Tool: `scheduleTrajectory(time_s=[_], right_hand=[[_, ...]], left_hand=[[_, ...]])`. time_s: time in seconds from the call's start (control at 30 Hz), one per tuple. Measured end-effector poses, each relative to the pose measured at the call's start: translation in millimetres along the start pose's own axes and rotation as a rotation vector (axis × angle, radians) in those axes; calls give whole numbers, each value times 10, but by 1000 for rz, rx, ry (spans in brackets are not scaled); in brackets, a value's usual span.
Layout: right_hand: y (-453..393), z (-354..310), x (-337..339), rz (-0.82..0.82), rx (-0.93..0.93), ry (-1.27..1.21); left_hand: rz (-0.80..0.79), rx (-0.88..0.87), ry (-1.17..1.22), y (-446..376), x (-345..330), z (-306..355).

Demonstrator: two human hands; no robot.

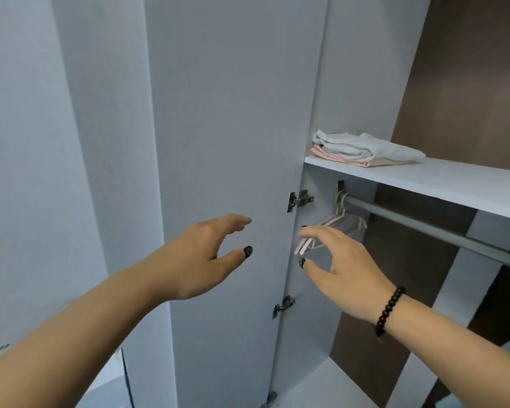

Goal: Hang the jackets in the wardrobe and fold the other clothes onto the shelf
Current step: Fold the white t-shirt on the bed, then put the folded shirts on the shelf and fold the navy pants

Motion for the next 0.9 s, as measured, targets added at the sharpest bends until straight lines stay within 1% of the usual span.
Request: scheduleTrajectory(time_s=[0.13,0.3,0.4,0.47,0.63,0.73,0.9], right_hand=[[280,-377,-210,-18,53,-101],[510,-770,-569,-32,-15,-309],[596,-1022,-826,-53,-38,-357],[621,-1254,-1010,-98,-23,-362],[573,-2013,-1484,-225,30,-373],[544,-2563,-1772,-250,72,-387],[599,-3540,-2320,-289,128,-418]], left_hand=[[43,73,89,592,3,-76],[79,184,106,1229,64,-268],[113,239,135,1568,145,-481],[138,286,175,1812,181,-659],[220,417,258,2501,326,-1193],[242,486,289,2995,552,-1542],[267,574,256,3839,1078,-2167]])
Point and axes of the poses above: each hand's wrist, its own y-axis away from the middle knuckle, its own x-axis out of the back of the hand, z = x × y, the point moved 3 cm from there along -y, towards the middle knuckle, and after that the axes turned 8 degrees about y, right-handed, at the moved point
